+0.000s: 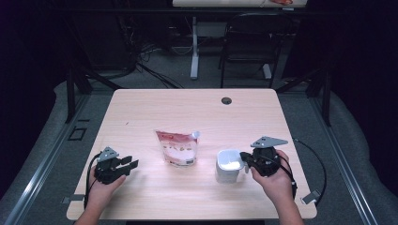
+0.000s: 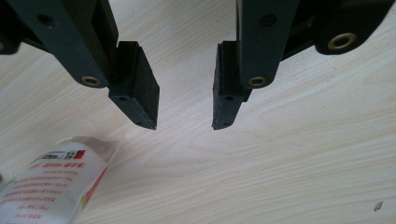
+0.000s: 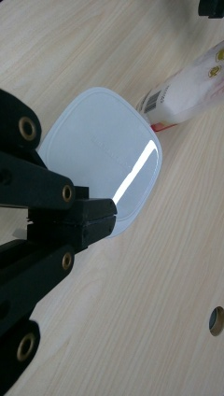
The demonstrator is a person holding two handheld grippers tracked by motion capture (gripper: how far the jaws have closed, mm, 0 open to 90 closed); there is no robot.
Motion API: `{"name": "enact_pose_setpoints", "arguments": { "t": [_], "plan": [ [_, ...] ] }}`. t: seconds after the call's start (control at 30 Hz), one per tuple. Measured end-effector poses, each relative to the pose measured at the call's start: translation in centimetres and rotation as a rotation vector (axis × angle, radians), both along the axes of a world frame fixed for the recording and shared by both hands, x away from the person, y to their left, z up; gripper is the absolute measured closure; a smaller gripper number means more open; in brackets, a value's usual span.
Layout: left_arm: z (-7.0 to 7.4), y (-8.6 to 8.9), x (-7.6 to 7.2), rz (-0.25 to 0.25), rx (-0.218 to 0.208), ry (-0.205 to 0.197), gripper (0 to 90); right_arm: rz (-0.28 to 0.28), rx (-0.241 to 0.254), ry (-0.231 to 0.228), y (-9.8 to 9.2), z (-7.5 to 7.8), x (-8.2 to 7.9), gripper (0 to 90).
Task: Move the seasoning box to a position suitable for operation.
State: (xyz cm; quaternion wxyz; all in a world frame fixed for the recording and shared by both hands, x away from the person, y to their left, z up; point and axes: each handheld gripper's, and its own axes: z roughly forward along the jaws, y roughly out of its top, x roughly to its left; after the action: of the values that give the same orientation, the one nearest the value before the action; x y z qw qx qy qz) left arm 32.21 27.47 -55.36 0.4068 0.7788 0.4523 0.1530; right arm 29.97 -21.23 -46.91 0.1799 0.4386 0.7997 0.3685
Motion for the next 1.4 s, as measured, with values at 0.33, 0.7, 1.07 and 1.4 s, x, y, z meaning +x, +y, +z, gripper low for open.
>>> {"name": "enact_pose_setpoints", "arguments": {
  "t": [0.33, 0.7, 1.07, 1.4],
  "plan": [
    [-0.1, 0.1, 0.1, 0.014, -0.006, -0.003, 61.1, -0.012, 0.020, 0.000, -0.3, -0.1, -0.1, 90.0],
    [0.0, 0.2, 0.1, 0.015, -0.006, 0.000, 61.2, -0.014, 0.031, 0.005, -0.5, -0.2, -0.1, 90.0],
    [0.0, 0.2, 0.1, 0.015, -0.004, 0.000, 61.2, -0.014, 0.053, 0.016, -0.9, -0.3, 0.0, 90.0],
    [0.0, 0.2, 0.1, 0.016, -0.006, 0.000, 61.2, -0.023, 0.117, 0.027, -1.4, -0.6, 0.1, 90.0]
  ]
}}
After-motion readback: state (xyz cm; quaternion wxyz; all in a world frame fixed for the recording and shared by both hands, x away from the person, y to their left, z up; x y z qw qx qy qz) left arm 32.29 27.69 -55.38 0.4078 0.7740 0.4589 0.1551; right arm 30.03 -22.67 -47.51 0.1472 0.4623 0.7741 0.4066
